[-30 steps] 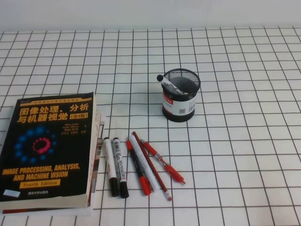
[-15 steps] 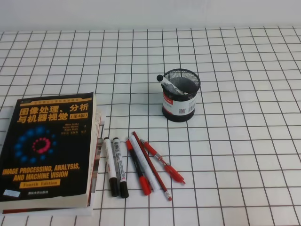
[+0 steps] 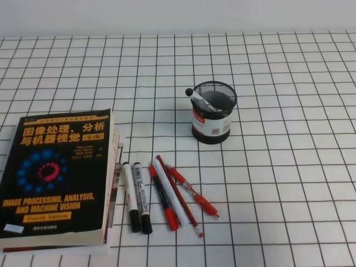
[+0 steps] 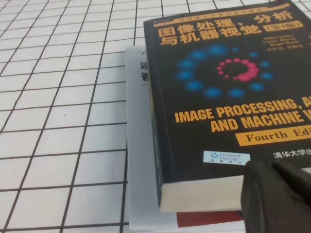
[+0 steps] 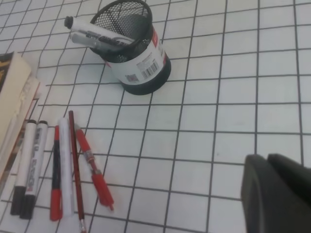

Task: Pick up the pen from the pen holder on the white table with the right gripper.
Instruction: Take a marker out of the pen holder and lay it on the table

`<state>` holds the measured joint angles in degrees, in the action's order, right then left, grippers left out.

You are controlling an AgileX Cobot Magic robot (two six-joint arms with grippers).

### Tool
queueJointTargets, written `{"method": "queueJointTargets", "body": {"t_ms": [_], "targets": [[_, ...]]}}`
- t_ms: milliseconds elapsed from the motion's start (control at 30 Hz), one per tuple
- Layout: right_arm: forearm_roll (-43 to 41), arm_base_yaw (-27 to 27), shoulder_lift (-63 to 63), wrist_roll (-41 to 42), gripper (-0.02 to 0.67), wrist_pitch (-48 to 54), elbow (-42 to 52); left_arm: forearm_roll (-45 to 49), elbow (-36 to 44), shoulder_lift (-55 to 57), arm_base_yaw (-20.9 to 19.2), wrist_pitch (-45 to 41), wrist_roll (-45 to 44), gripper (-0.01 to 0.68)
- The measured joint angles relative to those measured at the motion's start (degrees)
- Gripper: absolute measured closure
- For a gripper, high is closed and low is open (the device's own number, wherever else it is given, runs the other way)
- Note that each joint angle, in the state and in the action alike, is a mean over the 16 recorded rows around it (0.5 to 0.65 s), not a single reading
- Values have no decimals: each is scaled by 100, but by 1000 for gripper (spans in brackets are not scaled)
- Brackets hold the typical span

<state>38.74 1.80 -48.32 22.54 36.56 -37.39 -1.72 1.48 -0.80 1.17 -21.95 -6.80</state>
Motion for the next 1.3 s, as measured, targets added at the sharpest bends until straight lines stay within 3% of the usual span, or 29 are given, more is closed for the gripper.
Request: {"method": "queueJointTargets", "body": {"t_ms": [200, 433, 600, 767, 1033, 1300], "targets": [[165, 677, -1014, 528, 664, -588, -464, 0, 0, 0, 0, 0, 0, 677], [-253, 2102, -2062, 730, 642, -1911, -886, 0, 0, 0, 0, 0, 0, 677], [-793, 3131, -2719, 745, 562, -3188, -1065, 0, 0, 0, 0, 0, 0, 677], [-1341, 3830, -3334, 746, 444, -4660, -1053, 0, 0, 0, 0, 0, 0, 677], [-1789, 4223, -4322, 746, 301, -6967, -876, 0, 0, 0, 0, 0, 0, 677], [-1861, 4239, -5178, 696, 294, -8393, -864, 0, 0, 0, 0, 0, 0, 677]]}}
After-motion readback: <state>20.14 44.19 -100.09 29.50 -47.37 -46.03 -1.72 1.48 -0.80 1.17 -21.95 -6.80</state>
